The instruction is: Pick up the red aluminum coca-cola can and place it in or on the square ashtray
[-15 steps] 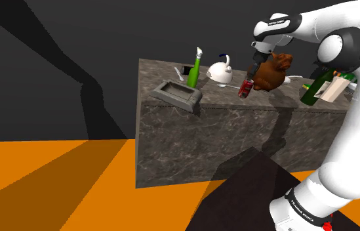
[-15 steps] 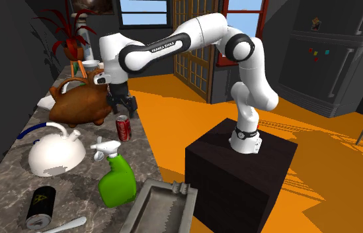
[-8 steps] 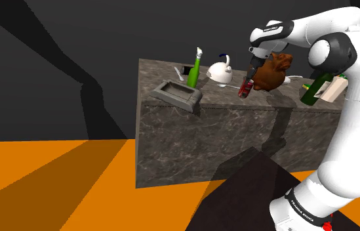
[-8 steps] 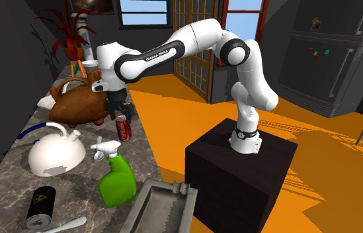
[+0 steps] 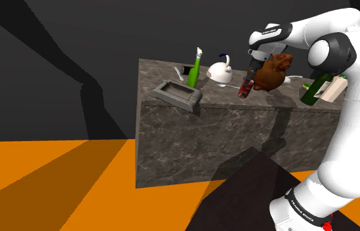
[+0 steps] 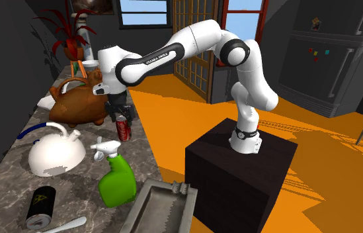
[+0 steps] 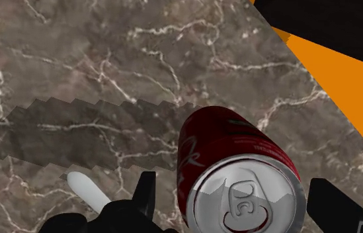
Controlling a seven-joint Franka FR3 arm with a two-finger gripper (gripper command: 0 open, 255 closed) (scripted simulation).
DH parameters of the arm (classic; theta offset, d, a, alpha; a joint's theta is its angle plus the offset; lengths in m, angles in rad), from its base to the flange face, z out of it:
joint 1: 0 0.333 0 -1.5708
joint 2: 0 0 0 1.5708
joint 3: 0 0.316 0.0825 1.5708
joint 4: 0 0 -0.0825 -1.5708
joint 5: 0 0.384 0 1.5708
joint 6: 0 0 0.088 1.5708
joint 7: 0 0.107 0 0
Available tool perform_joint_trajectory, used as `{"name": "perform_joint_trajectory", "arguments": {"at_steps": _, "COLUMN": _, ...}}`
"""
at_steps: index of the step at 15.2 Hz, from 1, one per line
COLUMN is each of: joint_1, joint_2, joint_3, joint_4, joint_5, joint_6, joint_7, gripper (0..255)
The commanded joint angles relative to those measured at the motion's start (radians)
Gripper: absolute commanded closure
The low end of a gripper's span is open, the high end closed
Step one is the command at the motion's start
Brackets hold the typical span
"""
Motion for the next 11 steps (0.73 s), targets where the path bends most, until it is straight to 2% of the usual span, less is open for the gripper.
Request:
{"name": "perform_joint_trajectory", "arguments": {"at_steps": 1, "joint_1": 0.0, "joint_2": 0.0, "joint_3": 0.0, "joint_4": 0.0, "joint_5": 0.0, "joint_6": 0.0, "joint_7": 0.0, "gripper": 0}}
{"name": "perform_joint_trajectory", "arguments": {"at_steps": 2, "joint_1": 0.0, "joint_2": 0.0, "joint_3": 0.0, "joint_4": 0.0, "joint_5": 0.0, "joint_6": 0.0, "joint_7": 0.0, "gripper": 255}}
{"name": "perform_joint_trajectory", "arguments": {"at_steps": 11, "joint_1": 0.0, "joint_2": 0.0, "joint_3": 0.0, "joint_4": 0.0, "joint_5": 0.0, "joint_6": 0.0, "joint_7": 0.0, "gripper": 255}}
